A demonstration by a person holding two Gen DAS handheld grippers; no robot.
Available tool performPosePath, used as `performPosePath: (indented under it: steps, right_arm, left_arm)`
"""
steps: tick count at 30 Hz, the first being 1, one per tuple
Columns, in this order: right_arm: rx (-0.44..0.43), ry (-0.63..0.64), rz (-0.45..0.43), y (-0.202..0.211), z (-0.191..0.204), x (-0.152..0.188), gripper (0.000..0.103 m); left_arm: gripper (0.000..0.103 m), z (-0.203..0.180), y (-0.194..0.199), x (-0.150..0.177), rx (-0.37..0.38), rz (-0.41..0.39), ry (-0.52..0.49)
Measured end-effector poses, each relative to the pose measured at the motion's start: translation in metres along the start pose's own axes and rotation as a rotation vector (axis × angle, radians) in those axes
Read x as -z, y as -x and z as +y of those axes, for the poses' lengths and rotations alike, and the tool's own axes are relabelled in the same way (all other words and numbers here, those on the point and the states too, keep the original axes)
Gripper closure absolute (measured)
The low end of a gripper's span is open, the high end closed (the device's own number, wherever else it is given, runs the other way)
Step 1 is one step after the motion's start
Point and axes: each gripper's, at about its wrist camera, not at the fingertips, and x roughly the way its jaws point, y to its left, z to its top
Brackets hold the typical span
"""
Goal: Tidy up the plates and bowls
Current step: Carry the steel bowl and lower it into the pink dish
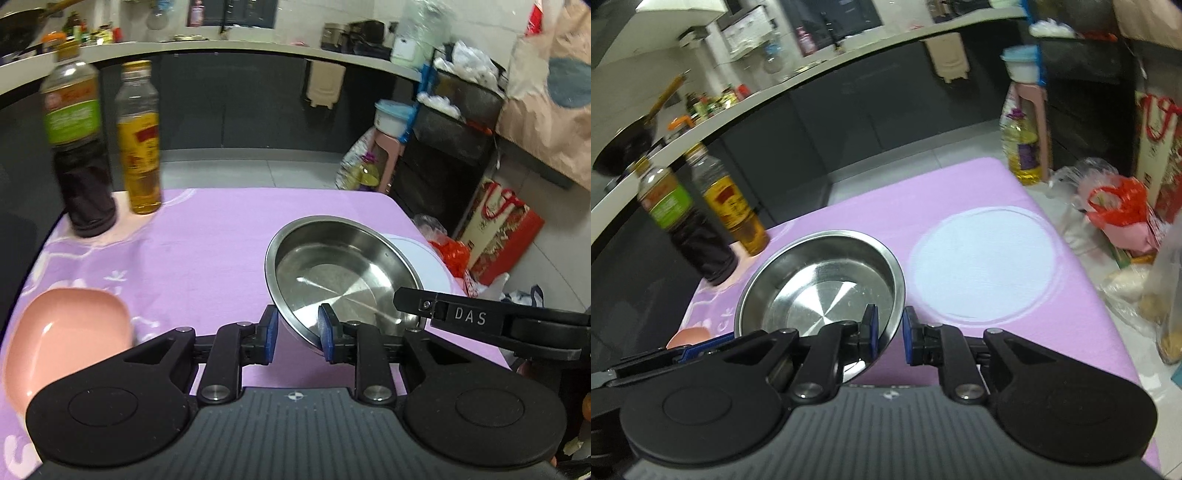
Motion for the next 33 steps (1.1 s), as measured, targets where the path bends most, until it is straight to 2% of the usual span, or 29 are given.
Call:
performPosePath:
  steps: [6, 16, 23, 33]
  right_arm:
    - [-0.027, 0.093, 0.004, 0.0, 0.042, 0.006, 0.1]
    - [-0.094, 0.239, 0.042, -0.013, 0.117, 0.018, 0.1]
    - [-0.131, 0.306, 0.078, -0.024, 0.16, 0.03, 0.1]
    - [-0.106, 0.381, 0.132, -0.042, 0.192, 0.044, 0.1]
  left_arm:
    - [0.081, 0.041, 0.027, 0.011, -0.027, -0.042, 0.069]
    - [0.081, 0.11, 0.062, 0.027, -0.12, -0.097, 0.164]
    - [0.081, 0.149, 0.077, 0.038, -0.143, -0.111, 0.218]
    - [0.081, 0.177, 0.072, 0.053, -0.144, -0.077, 0.266]
